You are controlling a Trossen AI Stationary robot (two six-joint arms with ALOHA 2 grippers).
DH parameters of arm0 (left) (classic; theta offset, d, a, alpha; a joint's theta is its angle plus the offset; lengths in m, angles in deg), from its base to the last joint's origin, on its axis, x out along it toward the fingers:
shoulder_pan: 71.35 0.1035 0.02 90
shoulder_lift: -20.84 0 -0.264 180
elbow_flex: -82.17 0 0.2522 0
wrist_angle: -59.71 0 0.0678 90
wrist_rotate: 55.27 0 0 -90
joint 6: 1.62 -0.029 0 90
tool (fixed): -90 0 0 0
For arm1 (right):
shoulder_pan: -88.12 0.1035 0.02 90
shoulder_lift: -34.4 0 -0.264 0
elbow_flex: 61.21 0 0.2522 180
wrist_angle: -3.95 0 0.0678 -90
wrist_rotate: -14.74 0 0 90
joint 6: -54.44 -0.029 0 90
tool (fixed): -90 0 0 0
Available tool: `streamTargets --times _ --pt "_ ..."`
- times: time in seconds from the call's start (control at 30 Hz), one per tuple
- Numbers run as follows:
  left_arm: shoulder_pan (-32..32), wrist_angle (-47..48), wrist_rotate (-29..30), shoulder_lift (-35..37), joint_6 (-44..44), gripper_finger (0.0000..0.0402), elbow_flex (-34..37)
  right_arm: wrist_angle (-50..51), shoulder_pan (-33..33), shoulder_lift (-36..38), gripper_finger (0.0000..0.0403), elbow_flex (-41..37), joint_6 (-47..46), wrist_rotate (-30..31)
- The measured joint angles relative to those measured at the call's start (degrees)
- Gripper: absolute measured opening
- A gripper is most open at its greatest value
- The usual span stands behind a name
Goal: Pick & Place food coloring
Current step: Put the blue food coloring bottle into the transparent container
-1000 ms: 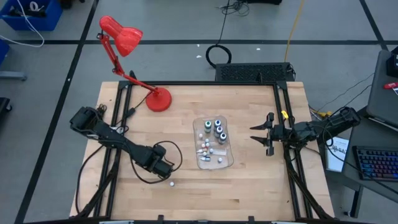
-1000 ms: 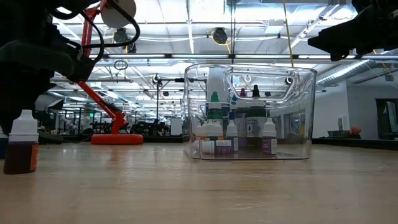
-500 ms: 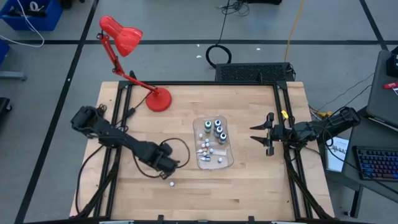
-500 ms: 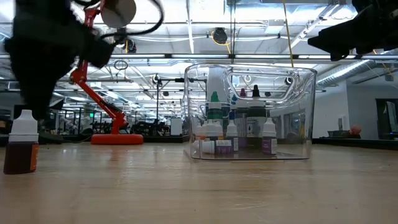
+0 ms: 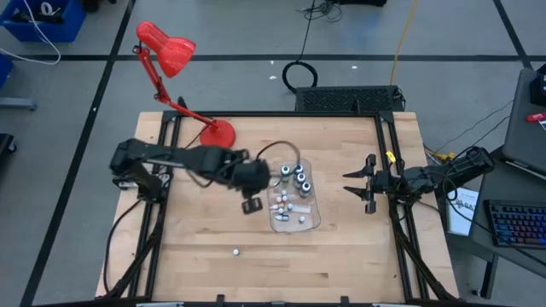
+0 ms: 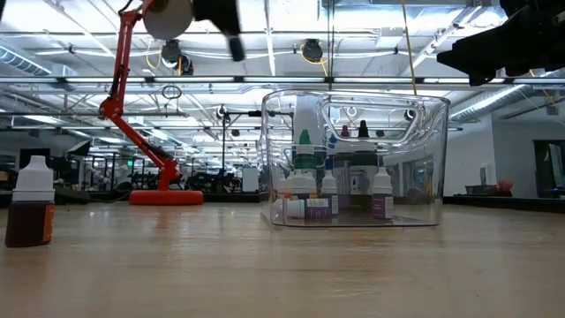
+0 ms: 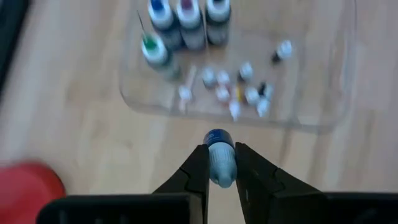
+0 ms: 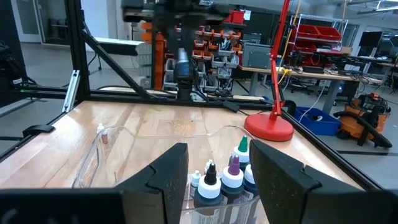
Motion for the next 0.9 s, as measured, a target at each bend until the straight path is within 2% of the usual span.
streamTargets --times 0.17,0.43,0.6,0.9 --pt "4.72 1.19 -1.02 -7.15 -9.13 0.0054 -6.56 0.0 -0.01 0.0 0.016 0.0 -0.12 0.0" --pt "8.79 0.12 -7.42 -18.51 -17.7 0.0054 -9.45 0.65 0.0 -0.02 0.016 0.0 -0.06 0.0" --pt "9.06 -1.98 -9.71 -21.34 -19.57 0.0054 -9.46 0.73 0.0 -0.02 0.016 0.0 0.05 -0.01" --pt "7.53 -1.97 -10.26 -21.65 -17.38 0.0054 -8.47 0.92 0.0 -0.02 0.016 0.0 0.29 0.0"
